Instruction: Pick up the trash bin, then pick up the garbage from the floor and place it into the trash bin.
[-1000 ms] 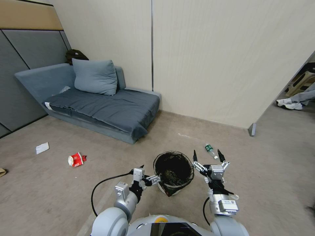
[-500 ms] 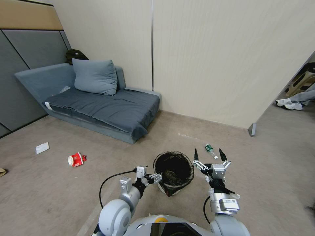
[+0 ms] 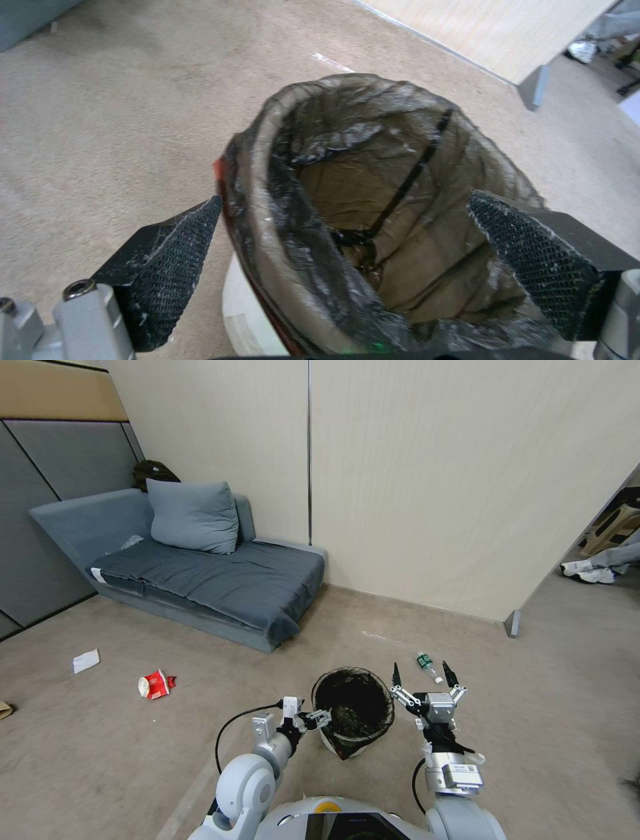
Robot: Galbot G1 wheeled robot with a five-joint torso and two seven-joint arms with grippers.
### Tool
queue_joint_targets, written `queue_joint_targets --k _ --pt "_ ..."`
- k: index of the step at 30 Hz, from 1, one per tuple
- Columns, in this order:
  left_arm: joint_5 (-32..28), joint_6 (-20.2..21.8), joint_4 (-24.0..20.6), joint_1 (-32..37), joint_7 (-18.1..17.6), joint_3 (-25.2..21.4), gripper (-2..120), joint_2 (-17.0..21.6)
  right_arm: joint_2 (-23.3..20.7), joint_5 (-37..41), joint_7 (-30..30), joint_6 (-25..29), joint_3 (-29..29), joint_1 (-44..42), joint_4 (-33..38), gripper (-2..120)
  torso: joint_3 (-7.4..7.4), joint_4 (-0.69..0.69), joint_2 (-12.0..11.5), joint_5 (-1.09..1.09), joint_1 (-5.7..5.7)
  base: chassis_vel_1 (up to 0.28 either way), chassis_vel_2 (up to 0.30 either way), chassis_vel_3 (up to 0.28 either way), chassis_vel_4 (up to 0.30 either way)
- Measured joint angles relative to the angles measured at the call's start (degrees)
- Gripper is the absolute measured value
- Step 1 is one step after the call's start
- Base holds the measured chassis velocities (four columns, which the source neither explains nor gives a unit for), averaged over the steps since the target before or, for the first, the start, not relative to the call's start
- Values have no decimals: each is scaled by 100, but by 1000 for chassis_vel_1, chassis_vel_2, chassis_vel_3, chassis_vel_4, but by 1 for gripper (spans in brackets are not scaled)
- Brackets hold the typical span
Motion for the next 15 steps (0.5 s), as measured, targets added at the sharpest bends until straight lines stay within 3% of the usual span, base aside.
queue_joint_targets --k 15 --pt "-29 67 244 -121 -384 -77 96 -146 0 -23 -9 30 -18 -3 -43 100 0 0 0 0 -1 0 0 0 0"
